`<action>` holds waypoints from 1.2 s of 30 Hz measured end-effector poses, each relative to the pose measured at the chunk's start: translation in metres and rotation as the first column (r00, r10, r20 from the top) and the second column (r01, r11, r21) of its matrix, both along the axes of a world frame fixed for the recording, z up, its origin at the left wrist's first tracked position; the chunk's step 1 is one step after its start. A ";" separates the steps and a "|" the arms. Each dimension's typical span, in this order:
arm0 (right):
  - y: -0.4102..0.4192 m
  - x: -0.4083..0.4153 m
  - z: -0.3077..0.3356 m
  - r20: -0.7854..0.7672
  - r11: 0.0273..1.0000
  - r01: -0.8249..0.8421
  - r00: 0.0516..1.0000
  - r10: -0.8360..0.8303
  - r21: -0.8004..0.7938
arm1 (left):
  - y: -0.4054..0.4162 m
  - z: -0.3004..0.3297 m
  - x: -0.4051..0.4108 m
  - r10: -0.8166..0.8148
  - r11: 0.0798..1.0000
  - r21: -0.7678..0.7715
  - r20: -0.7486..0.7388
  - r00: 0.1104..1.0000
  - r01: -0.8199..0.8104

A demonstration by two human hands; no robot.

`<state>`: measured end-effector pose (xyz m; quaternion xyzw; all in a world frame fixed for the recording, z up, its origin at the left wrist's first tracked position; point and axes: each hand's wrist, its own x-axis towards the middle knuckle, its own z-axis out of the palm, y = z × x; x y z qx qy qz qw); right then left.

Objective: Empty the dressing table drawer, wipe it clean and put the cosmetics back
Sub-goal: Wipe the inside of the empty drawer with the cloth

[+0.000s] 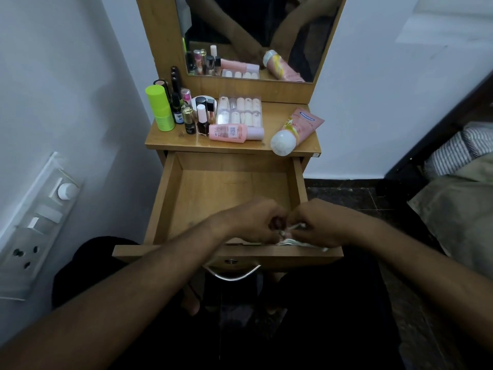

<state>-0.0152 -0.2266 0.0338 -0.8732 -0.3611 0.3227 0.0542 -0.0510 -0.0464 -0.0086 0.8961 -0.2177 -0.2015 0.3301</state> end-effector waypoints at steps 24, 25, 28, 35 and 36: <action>0.039 0.046 -0.022 0.656 0.931 -0.319 0.666 0.354 -0.179 | -0.003 -0.031 0.043 0.408 0.903 -0.115 -0.062 0.911 -0.413; 0.043 0.053 -0.023 0.691 0.942 -0.292 0.648 0.320 -0.163 | -0.003 -0.028 0.051 0.468 0.867 -0.160 -0.065 0.881 -0.472; 0.050 0.069 -0.037 0.745 0.968 -0.190 0.619 0.249 -0.166 | -0.003 -0.025 0.070 0.574 0.793 -0.214 -0.048 0.817 -0.570; 0.063 0.067 -0.057 0.812 0.985 -0.080 0.557 0.174 -0.155 | -0.001 -0.055 0.081 0.677 0.681 -0.357 -0.029 0.736 -0.640; 0.064 0.069 -0.059 0.813 0.983 -0.093 0.552 0.185 -0.160 | 0.000 -0.058 0.080 0.679 0.678 -0.369 -0.018 0.734 -0.636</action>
